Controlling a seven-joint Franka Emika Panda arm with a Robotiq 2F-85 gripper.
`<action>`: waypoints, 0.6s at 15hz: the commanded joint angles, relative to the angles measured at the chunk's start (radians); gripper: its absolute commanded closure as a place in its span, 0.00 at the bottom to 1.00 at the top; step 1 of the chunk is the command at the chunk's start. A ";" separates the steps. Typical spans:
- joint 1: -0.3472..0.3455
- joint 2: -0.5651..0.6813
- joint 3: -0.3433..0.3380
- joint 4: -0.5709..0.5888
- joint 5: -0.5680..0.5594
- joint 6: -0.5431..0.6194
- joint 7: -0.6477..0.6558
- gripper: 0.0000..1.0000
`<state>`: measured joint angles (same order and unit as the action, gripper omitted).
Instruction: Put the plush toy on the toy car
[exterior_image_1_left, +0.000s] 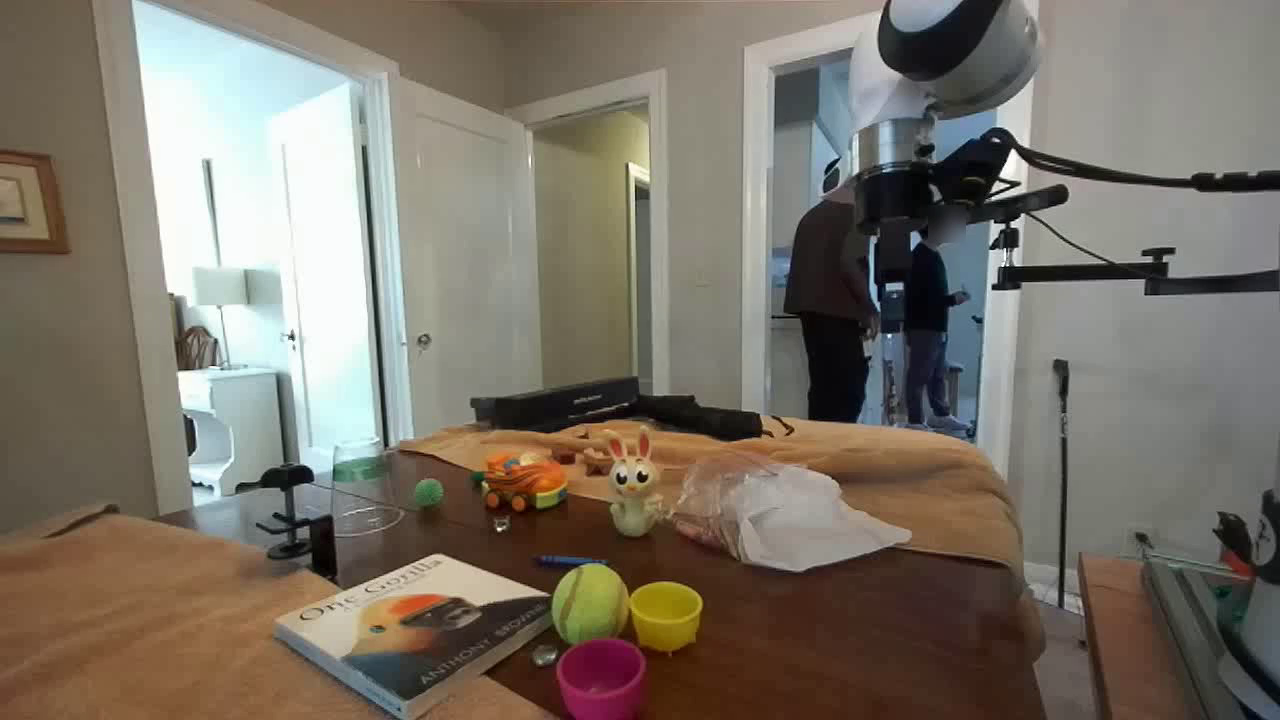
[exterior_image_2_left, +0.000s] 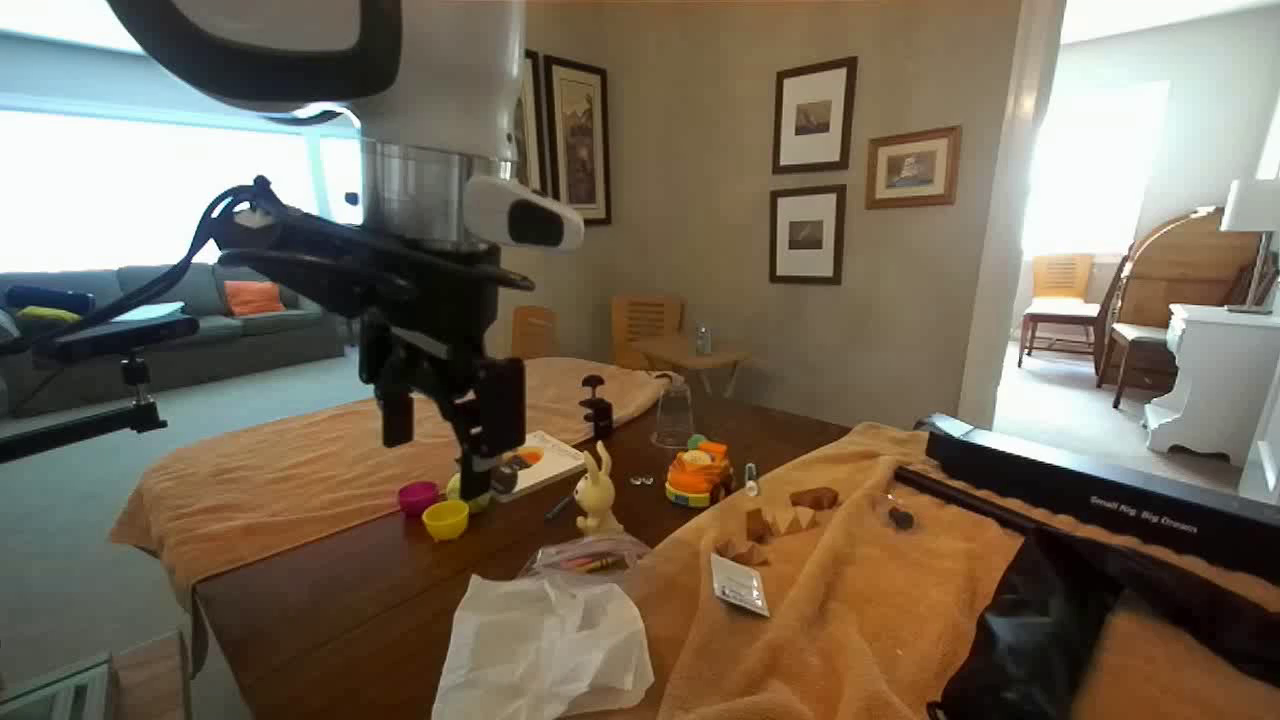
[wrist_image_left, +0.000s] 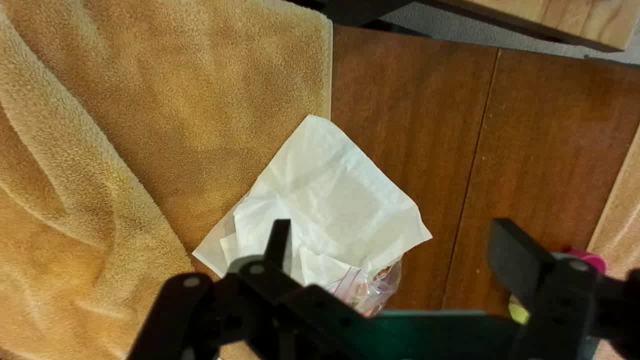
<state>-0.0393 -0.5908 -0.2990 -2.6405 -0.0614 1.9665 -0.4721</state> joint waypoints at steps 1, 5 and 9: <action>-0.016 0.003 0.015 0.001 0.009 -0.001 -0.007 0.00; -0.016 0.003 0.015 0.001 0.009 -0.001 -0.007 0.00; -0.010 0.073 -0.002 -0.004 0.014 0.108 -0.021 0.00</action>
<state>-0.0418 -0.5847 -0.2978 -2.6408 -0.0614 1.9781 -0.4719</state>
